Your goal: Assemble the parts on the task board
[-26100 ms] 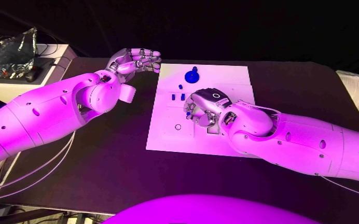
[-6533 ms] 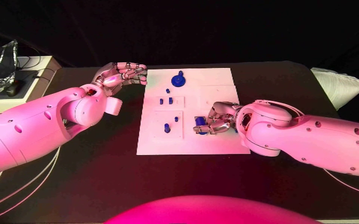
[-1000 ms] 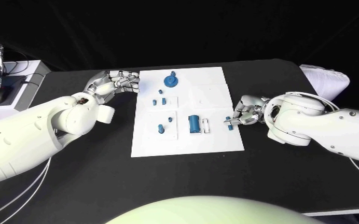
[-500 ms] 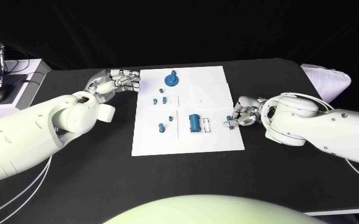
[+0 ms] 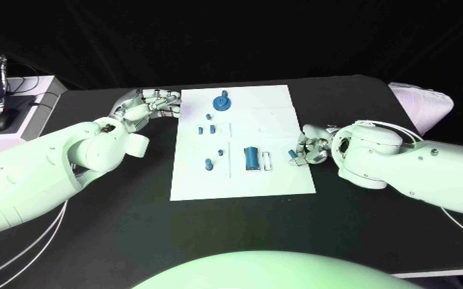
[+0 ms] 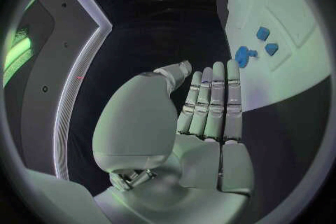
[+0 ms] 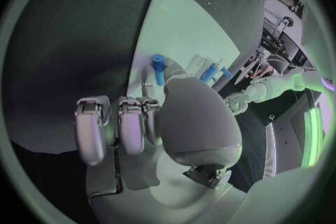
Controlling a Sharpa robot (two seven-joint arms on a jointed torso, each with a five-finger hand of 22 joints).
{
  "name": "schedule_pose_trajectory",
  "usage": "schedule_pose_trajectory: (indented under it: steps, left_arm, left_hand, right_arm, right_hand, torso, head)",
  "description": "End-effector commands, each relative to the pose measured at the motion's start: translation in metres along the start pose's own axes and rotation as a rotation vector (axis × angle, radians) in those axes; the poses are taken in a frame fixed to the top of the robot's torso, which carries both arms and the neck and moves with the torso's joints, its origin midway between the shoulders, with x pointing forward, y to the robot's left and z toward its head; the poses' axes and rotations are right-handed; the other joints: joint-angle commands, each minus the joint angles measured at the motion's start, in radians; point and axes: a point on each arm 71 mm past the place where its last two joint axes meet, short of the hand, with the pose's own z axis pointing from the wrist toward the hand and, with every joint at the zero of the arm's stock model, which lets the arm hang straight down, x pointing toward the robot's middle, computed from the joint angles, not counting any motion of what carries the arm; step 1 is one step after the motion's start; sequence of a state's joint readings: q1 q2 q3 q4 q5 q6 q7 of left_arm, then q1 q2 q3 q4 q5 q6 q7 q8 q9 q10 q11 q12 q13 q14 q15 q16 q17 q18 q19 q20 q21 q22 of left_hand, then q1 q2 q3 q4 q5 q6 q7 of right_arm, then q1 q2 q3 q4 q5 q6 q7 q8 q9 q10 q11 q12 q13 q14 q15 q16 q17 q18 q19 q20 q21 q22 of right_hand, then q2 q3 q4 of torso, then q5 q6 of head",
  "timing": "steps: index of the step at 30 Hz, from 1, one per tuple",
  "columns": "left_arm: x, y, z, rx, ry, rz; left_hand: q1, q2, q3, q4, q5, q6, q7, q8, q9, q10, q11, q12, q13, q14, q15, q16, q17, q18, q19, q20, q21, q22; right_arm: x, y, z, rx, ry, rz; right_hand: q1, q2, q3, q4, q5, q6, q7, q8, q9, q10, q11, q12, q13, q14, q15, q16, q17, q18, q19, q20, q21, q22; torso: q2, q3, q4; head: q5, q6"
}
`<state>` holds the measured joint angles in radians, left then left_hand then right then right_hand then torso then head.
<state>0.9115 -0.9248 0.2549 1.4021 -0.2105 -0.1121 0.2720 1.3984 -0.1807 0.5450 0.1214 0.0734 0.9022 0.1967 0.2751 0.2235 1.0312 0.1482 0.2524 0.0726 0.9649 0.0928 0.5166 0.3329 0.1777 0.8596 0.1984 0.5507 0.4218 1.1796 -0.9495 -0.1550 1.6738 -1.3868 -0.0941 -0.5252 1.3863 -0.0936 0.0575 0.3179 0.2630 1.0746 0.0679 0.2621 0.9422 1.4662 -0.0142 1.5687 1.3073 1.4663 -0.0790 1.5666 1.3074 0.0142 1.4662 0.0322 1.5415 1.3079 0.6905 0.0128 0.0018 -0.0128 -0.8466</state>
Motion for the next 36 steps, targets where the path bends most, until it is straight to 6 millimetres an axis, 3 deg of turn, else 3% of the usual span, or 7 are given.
schedule_pose_trajectory:
  steps: [1, 5, 8, 10, 13, 25, 36]
  left_arm:
    - [0.002, -0.001, 0.000, 0.012, 0.016, -0.011]
    - [0.002, -0.001, 0.000, 0.012, 0.016, -0.011]
    - [0.002, -0.001, 0.000, 0.011, 0.015, -0.011]
    - [0.002, -0.001, 0.000, 0.011, 0.015, -0.011]
    - [0.002, -0.001, 0.000, 0.010, 0.015, -0.011]
    - [0.002, 0.000, 0.000, 0.006, 0.016, -0.011]
    - [0.003, 0.000, 0.000, 0.003, 0.020, -0.011]
  left_hand:
    - [0.003, -0.004, 0.002, 0.002, 0.003, -0.004, 0.001, -0.002, -0.001, -0.002, -0.002, -0.001, 0.001, 0.004, 0.006, -0.004, 0.002, 0.004, 0.006, 0.000, -0.005, -0.001]
    - [0.003, -0.004, 0.002, 0.002, 0.003, -0.004, 0.001, -0.002, -0.001, -0.002, -0.002, -0.001, 0.001, 0.004, 0.006, -0.004, 0.002, 0.004, 0.006, 0.000, -0.005, -0.001]
    - [0.003, -0.004, 0.002, 0.002, 0.003, -0.004, 0.001, -0.002, -0.001, -0.002, -0.002, -0.001, 0.001, 0.004, 0.006, -0.004, 0.002, 0.004, 0.006, 0.000, -0.005, -0.001]
    - [0.003, -0.004, 0.002, 0.002, 0.003, -0.004, 0.001, -0.002, -0.001, -0.002, -0.002, -0.001, 0.001, 0.004, 0.006, -0.004, 0.002, 0.004, 0.006, 0.000, -0.005, -0.001]
    - [0.003, -0.004, 0.003, 0.002, 0.003, -0.005, 0.002, -0.002, -0.001, -0.002, -0.001, -0.001, 0.001, 0.004, 0.006, -0.004, 0.002, 0.004, 0.006, 0.000, -0.006, -0.002]
    - [0.003, -0.004, 0.003, 0.002, 0.003, -0.005, 0.002, -0.002, -0.001, -0.002, -0.001, -0.001, 0.001, 0.004, 0.006, -0.004, 0.002, 0.004, 0.006, 0.000, -0.006, -0.002]
    - [0.003, -0.006, 0.002, 0.003, 0.003, -0.006, 0.003, -0.003, -0.002, -0.004, 0.000, -0.001, 0.000, 0.003, 0.006, -0.005, 0.004, 0.003, 0.007, 0.000, -0.008, -0.003]
  right_arm:
    - [0.013, -0.005, 0.002, 0.022, 0.042, -0.043]
    - [0.014, -0.002, 0.001, 0.015, 0.042, -0.027]
    - [0.014, 0.000, 0.000, 0.009, 0.040, -0.013]
    - [0.014, 0.001, -0.001, 0.003, 0.036, 0.000]
    - [0.014, 0.003, -0.003, -0.002, 0.034, 0.025]
    - [0.006, 0.013, -0.012, -0.018, 0.054, 0.158]
    - [0.004, 0.039, -0.010, -0.056, 0.139, 0.247]
  right_hand:
    - [0.062, -0.013, 0.109, -0.037, 0.058, -0.012, -0.008, -0.045, -0.228, 0.105, -0.001, 0.002, 0.263, 0.104, 0.001, 0.004, 0.263, -0.008, 0.097, -0.005, -0.004, 0.255]
    - [0.061, -0.072, 0.243, -0.042, 0.139, -0.001, -0.003, -0.059, -0.228, 0.105, 0.004, 0.002, 0.263, 0.104, 0.006, 0.004, 0.263, -0.008, 0.097, -0.001, -0.006, 0.254]
    - [0.039, -0.102, 0.334, -0.063, 0.186, 0.001, 0.000, -0.058, -0.214, 0.105, 0.004, 0.002, 0.263, 0.104, 0.007, 0.004, 0.263, -0.008, 0.097, -0.001, -0.005, 0.254]
    - [0.014, -0.116, 0.397, -0.085, 0.191, 0.000, 0.000, -0.055, -0.200, 0.105, 0.005, 0.002, 0.263, 0.104, 0.008, 0.004, 0.263, -0.008, 0.097, 0.000, -0.003, 0.255]
    - [-0.010, -0.123, 0.441, -0.105, 0.206, -0.003, 0.001, -0.052, -0.187, 0.105, 0.006, 0.002, 0.263, 0.104, 0.007, 0.004, 0.263, -0.008, 0.097, 0.000, -0.005, 0.254]
    - [-0.055, -0.127, 0.493, -0.140, 0.222, -0.006, 0.001, -0.045, -0.166, 0.105, 0.005, 0.002, 0.263, 0.104, 0.007, 0.004, 0.263, -0.008, 0.097, 0.000, -0.005, 0.254]
    - [-0.153, -0.141, 0.482, -0.140, 0.132, -0.002, -0.004, -0.047, -0.156, 0.105, 0.002, 0.002, 0.263, 0.104, 0.004, 0.004, 0.263, -0.006, 0.095, -0.002, -0.012, 0.252]
  torso:
    - [0.000, -0.0009, 0.0000]
    - [0.000, -0.0004, -0.0003]
    - [0.000, -0.0008, -0.0002]
    - [0.000, -0.0007, 0.0000]
    - [0.000, -0.0008, 0.0001]
    - [0.000, -0.0011, -0.0006]
    - [0.000, -0.0019, 0.0001]
  head:
    - [0.001, 0.000]
    - [0.001, 0.000]
    - [0.002, 0.000]
    - [0.003, 0.001]
    - [0.005, 0.001]
    - [0.011, 0.000]
    - [0.008, -0.004]
